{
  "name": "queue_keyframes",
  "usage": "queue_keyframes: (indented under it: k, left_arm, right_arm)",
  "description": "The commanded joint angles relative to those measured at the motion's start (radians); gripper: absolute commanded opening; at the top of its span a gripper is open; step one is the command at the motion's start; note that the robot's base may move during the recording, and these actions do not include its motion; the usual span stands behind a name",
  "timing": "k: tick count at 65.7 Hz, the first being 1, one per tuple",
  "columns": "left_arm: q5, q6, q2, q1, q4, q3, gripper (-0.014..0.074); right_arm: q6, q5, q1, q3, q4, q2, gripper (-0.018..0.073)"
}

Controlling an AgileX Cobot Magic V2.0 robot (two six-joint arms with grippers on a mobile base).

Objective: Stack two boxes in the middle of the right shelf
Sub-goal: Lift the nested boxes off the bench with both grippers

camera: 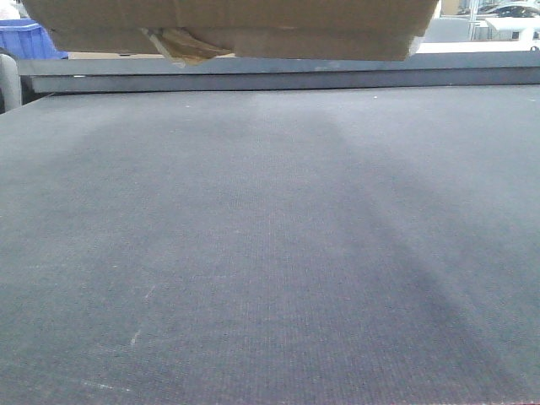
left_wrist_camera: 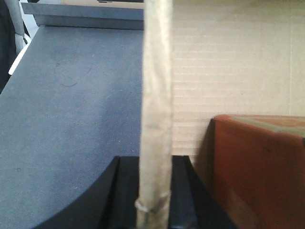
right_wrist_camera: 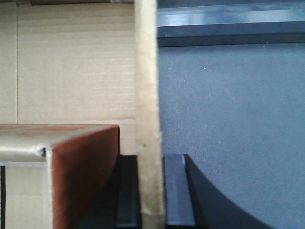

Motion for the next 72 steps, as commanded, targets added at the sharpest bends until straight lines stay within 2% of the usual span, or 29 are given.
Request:
queue_keyframes:
  k: [1, 72]
  left_arm:
    - [0.006, -0.007, -0.019, 0.003, 0.057, -0.013, -0.0111]
    - [-0.01, -0.006, -0.013, 0.003, 0.068, -0.013, -0.0111]
  right_arm:
    - [0.009, -0.024, -0.006, -0.017, -0.062, -0.019, -0.0153]
    - [0.009, -0.032, -0.006, -0.017, -0.062, -0.019, -0.0153]
